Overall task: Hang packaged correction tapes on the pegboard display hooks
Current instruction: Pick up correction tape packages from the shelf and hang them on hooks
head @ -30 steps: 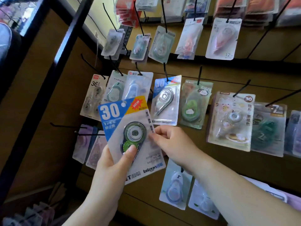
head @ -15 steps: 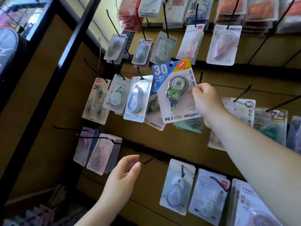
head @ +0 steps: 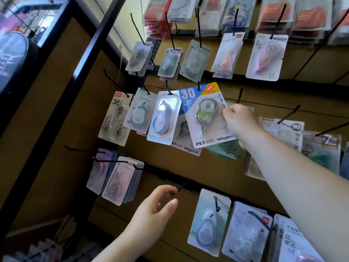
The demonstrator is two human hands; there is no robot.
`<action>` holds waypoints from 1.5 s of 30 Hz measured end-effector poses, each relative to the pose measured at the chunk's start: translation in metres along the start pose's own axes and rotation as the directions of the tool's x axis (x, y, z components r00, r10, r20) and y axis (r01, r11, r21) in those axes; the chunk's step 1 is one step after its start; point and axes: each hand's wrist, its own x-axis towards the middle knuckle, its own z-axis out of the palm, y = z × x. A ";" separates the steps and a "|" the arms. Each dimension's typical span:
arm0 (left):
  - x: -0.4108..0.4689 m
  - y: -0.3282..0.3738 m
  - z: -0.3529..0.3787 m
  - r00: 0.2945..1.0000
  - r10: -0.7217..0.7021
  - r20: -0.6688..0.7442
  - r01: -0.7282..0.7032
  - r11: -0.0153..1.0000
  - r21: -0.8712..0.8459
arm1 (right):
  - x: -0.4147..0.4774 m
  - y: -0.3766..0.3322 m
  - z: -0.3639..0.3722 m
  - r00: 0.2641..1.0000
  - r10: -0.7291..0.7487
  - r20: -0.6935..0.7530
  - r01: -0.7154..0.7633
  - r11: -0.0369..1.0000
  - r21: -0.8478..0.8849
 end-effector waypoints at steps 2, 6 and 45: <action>0.000 -0.001 0.000 1.000 -0.002 -0.004 0.002 1.000 -0.001 | 0.000 0.005 0.001 1.000 0.007 -0.010 -0.008 0.999 -0.033; -0.001 -0.003 0.001 1.000 0.005 -0.010 -0.005 1.000 -0.002 | -0.001 0.013 0.006 1.000 0.014 -0.019 -0.017 0.987 -0.160; -0.151 -0.028 0.070 0.939 -0.243 0.243 0.218 0.968 0.128 | -0.249 0.113 -0.083 0.794 0.215 0.569 0.052 0.908 -0.416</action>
